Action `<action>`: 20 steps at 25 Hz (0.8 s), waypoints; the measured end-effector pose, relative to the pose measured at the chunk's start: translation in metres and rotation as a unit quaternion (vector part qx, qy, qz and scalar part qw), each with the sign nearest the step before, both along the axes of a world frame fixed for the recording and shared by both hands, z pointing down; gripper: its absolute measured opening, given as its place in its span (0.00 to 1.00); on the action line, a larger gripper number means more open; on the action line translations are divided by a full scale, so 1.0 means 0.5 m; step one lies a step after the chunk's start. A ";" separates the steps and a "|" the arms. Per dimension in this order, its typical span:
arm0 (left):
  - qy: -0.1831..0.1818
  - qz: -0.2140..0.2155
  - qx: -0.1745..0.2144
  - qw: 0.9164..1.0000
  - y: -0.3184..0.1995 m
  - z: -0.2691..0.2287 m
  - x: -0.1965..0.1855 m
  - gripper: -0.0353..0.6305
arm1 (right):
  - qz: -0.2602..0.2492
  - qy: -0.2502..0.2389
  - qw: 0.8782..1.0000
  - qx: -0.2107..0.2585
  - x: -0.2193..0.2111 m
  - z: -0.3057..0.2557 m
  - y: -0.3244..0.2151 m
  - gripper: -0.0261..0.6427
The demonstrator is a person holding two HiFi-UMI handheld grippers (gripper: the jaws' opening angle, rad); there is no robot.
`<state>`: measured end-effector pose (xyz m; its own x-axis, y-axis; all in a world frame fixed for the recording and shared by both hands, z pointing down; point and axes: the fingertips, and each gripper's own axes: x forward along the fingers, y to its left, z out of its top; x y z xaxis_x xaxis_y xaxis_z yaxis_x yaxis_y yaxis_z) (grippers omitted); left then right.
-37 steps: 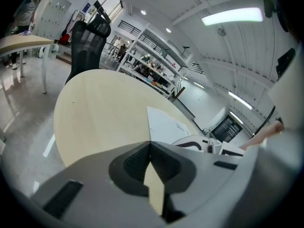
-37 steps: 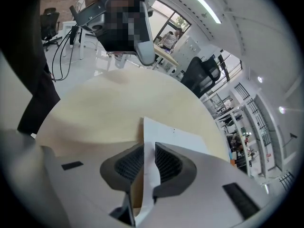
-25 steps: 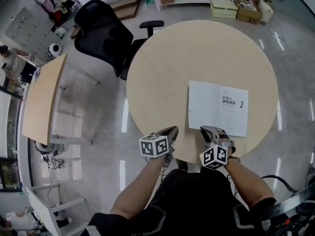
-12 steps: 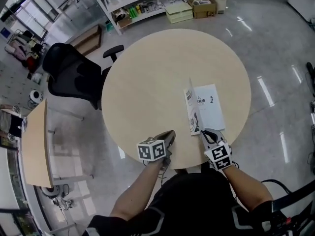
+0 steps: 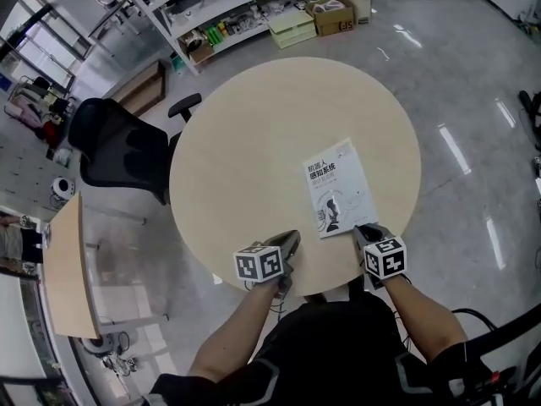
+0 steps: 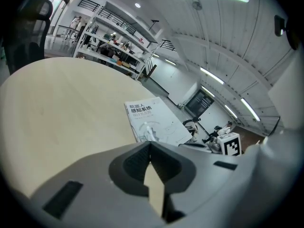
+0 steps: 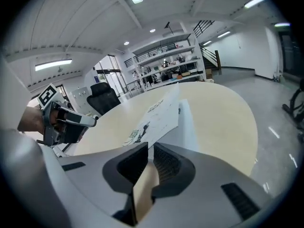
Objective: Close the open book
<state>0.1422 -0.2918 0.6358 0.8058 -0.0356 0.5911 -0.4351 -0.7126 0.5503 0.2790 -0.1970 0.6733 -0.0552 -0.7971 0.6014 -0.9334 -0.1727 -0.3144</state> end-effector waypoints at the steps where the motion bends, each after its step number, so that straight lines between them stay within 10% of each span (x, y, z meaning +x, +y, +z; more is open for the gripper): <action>1: -0.001 0.000 0.001 1.000 -0.002 -0.001 0.000 0.03 | 0.003 -0.001 1.000 -0.004 0.007 0.004 0.003 0.07; 20: 0.011 -0.040 0.008 0.999 -0.046 -0.001 0.000 0.03 | 0.088 -0.009 0.996 -0.012 0.124 -0.016 0.018 0.06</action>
